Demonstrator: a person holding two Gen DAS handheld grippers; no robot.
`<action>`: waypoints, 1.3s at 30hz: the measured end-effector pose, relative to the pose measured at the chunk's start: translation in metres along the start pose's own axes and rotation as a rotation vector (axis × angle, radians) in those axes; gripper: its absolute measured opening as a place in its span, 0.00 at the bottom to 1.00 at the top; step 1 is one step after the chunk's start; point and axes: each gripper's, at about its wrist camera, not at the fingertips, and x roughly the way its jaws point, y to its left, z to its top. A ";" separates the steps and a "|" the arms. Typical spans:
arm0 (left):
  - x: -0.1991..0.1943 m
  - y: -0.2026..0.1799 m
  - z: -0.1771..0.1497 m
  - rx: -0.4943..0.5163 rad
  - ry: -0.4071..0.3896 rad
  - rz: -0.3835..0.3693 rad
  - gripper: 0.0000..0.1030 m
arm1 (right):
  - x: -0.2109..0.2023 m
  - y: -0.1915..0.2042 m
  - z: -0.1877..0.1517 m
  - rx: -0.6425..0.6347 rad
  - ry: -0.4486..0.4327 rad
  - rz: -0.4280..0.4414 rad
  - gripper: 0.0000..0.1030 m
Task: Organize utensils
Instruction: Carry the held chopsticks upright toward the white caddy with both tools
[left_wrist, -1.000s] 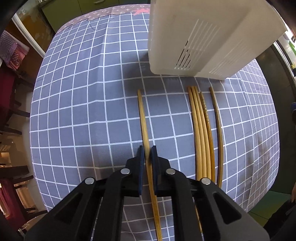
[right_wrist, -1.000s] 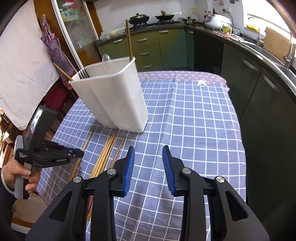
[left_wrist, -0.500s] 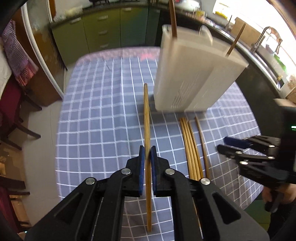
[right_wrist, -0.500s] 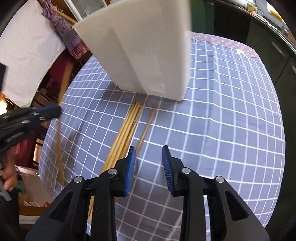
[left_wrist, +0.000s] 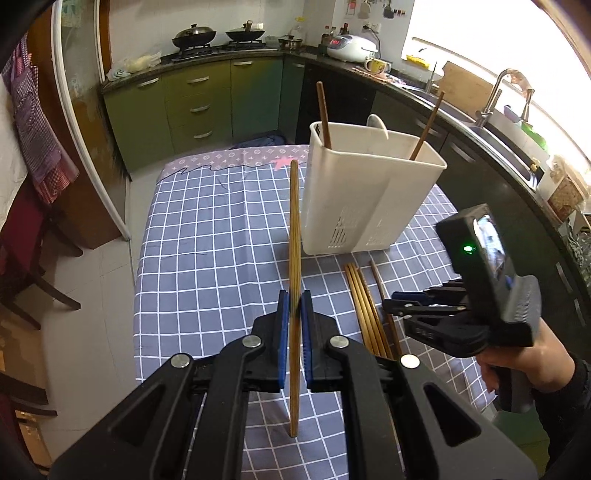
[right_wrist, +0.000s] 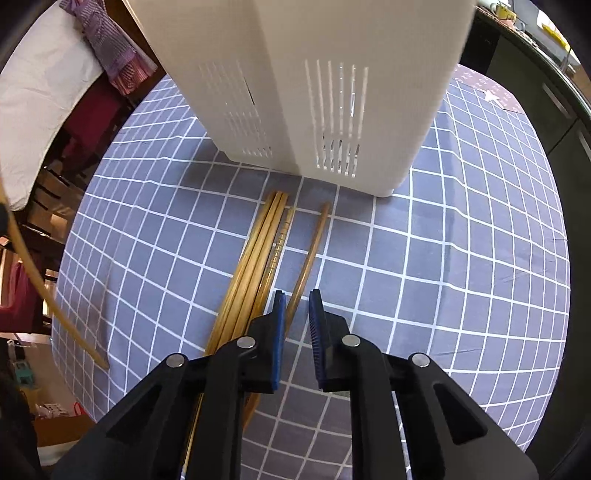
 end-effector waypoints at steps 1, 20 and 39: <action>-0.002 -0.001 -0.001 0.005 -0.008 0.002 0.06 | 0.004 0.004 0.002 0.001 0.002 -0.004 0.14; -0.015 -0.007 -0.003 0.029 -0.050 0.004 0.06 | -0.034 0.022 0.006 0.005 -0.152 -0.014 0.06; -0.026 -0.015 -0.008 0.050 -0.098 0.012 0.06 | -0.178 -0.009 -0.089 -0.001 -0.537 -0.021 0.06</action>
